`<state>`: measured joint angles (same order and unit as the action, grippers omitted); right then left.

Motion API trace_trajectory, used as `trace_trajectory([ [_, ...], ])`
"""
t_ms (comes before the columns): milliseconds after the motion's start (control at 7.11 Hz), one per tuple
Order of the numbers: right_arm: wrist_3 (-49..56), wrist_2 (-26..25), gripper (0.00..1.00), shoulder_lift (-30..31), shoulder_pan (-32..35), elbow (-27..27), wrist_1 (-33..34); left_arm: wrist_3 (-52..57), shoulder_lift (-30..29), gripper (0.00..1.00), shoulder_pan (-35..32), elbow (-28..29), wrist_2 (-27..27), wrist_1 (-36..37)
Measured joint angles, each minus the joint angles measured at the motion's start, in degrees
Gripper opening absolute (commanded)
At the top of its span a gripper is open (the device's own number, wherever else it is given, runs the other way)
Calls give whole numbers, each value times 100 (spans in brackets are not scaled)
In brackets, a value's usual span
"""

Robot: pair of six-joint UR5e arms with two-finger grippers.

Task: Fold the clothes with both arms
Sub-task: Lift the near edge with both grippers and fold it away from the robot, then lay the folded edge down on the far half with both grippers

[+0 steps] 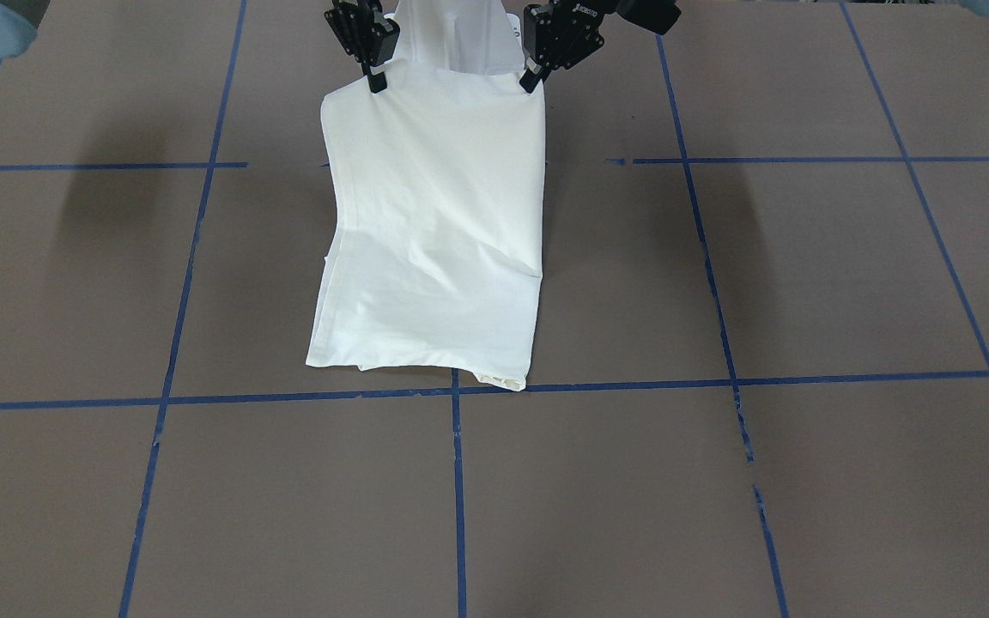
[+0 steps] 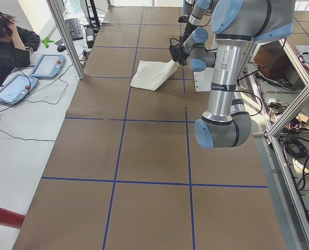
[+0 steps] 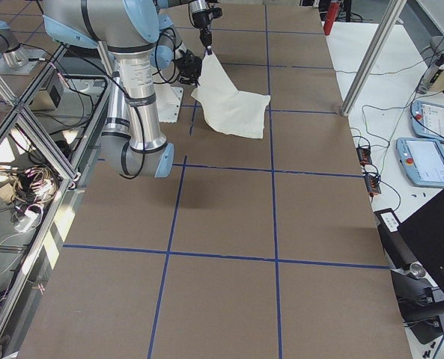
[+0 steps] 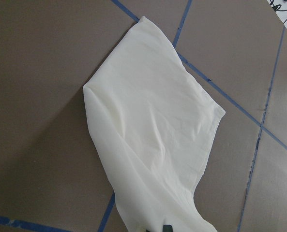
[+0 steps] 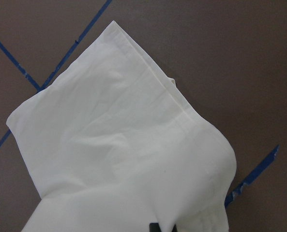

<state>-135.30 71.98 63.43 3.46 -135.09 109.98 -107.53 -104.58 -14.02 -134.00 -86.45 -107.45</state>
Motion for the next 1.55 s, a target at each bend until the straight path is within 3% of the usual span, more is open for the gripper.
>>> trace_trajectory([
  [562, 249, 74, 0, -76, 521, 433, -39, 620, -745, 0, -396, 748, -138, 390],
  [1125, 702, 164, 0, -290, 1264, 1750, -886, 1186, -1320, 0, -1069, 1856, -153, 365],
  [1547, 991, 378, 0, -302, 1586, 2296, -1162, 1402, -1777, 0, -1312, 2967, -120, 9],
])
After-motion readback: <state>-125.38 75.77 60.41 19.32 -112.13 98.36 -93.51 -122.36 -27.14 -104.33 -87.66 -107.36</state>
